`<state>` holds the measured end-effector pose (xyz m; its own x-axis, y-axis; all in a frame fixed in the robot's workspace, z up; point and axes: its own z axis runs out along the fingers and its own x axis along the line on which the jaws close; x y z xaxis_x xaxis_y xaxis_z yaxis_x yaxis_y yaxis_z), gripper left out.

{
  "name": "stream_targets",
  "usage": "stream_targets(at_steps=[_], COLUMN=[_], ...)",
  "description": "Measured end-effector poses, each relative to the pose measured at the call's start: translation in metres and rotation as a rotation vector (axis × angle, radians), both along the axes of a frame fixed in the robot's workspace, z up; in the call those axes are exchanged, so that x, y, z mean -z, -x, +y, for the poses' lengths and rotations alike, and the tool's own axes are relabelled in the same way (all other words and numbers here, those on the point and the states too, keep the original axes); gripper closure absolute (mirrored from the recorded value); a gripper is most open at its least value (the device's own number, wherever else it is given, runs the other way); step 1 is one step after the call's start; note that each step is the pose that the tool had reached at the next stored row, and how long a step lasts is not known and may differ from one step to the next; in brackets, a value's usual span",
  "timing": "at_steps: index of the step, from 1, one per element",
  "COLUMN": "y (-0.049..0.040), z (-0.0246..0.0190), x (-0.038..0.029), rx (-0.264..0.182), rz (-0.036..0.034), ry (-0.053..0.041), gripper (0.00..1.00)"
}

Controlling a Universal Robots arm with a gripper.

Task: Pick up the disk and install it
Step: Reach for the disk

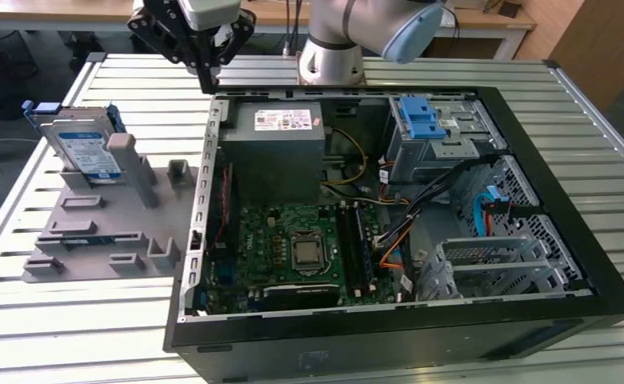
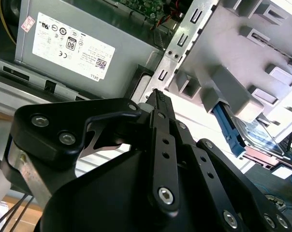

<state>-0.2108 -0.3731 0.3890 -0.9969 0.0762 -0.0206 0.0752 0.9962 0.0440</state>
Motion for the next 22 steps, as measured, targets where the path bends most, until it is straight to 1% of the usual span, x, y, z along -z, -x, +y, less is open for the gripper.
stream_targets(at_steps=[11, 22], y=[0.0020, 0.0116], z=[0.0002, 0.0003], x=[0.0000, 0.0002], rx=[0.000, 0.000], rz=[0.0000, 0.0000], ry=[0.0000, 0.0000], gripper=[0.89, 0.89])
